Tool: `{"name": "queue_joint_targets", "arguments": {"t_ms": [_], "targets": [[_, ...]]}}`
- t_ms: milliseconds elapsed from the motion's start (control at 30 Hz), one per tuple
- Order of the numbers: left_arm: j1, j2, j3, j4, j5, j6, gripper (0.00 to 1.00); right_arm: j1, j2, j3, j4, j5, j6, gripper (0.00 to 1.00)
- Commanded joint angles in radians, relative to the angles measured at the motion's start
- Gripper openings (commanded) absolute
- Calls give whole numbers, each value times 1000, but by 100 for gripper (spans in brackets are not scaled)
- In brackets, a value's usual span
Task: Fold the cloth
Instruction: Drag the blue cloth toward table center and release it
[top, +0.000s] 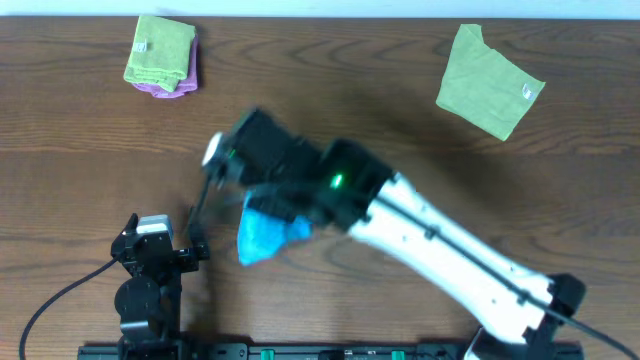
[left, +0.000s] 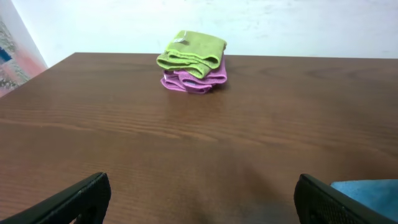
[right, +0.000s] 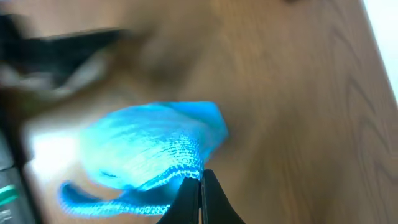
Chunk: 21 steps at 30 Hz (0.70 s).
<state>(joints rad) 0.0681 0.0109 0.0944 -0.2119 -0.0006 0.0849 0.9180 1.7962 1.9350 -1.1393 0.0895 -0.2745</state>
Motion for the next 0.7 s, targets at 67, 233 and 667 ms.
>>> {"name": "queue_joint_targets", "arguments": {"t_ms": [67,233,667], "targets": [[-5,-5,-27,-13,-10,-3,95,-260,105,-86,209,720,283,7],[-5,-5,-27,-14,-10,-3,95,-354,134,-86,153,647,290,99],[-5,-5,-27,-13,-10,-3,95,-369,137,-160,43,153,192,99]]}}
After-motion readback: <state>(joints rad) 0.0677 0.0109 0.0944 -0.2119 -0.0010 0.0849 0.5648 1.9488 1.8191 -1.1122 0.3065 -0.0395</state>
